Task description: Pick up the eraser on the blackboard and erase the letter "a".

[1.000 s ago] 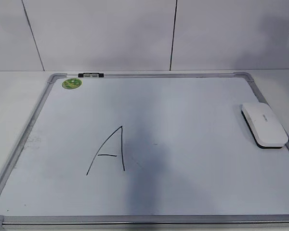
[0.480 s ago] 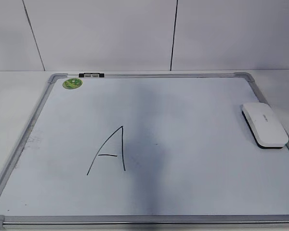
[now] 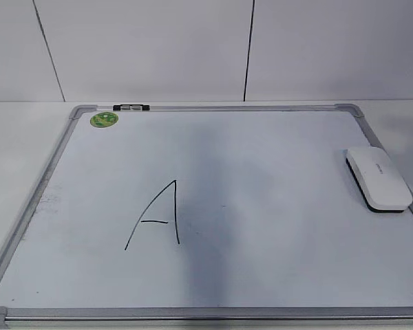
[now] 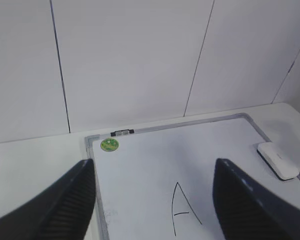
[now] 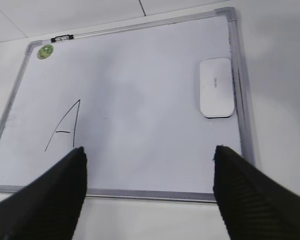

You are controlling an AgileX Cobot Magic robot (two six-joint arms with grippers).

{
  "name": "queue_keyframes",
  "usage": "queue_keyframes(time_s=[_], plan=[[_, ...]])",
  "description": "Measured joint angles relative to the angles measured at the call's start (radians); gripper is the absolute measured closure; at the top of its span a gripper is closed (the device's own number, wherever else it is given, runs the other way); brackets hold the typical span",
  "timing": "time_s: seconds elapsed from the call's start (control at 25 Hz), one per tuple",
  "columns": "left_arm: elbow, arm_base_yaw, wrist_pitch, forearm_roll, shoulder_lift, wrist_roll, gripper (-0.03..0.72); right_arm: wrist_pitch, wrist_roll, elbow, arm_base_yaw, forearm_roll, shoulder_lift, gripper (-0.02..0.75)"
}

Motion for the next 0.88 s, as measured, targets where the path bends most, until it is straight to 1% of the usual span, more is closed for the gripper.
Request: queue_keyframes(time_s=[0.12,0.28,0.36,0.48,0.56,0.68,0.72,0.88], plan=[[0.000,-0.006,0.000,0.004,-0.063,-0.003,0.139,0.002,0.002,0.029,0.005,0.028,-0.048,0.142],[-0.001,-0.007,0.002,0.008,-0.137,-0.006,0.139,0.002,-0.001,0.074,0.041,0.040,-0.111,0.142],[0.024,-0.007,0.002,0.008,-0.172,-0.006,0.139,0.002,-0.005,0.100,0.054,0.040,-0.145,0.142],[0.096,-0.007,0.002,0.008,-0.226,-0.006,0.139,0.002,-0.011,0.129,0.056,0.040,-0.209,0.143],[0.158,-0.007,0.002,0.008,-0.261,-0.006,0.107,0.004,-0.021,0.142,0.056,0.040,-0.248,0.143],[0.245,-0.007,0.004,0.010,-0.302,-0.008,0.129,0.004,-0.046,0.164,0.056,0.036,-0.303,0.143],[0.270,-0.007,0.004,0.010,-0.315,-0.008,0.115,0.004,-0.052,0.170,0.056,0.034,-0.318,0.143],[0.372,-0.007,0.004,0.012,-0.359,-0.008,0.132,0.004,-0.064,0.194,0.056,0.000,-0.376,0.143]])
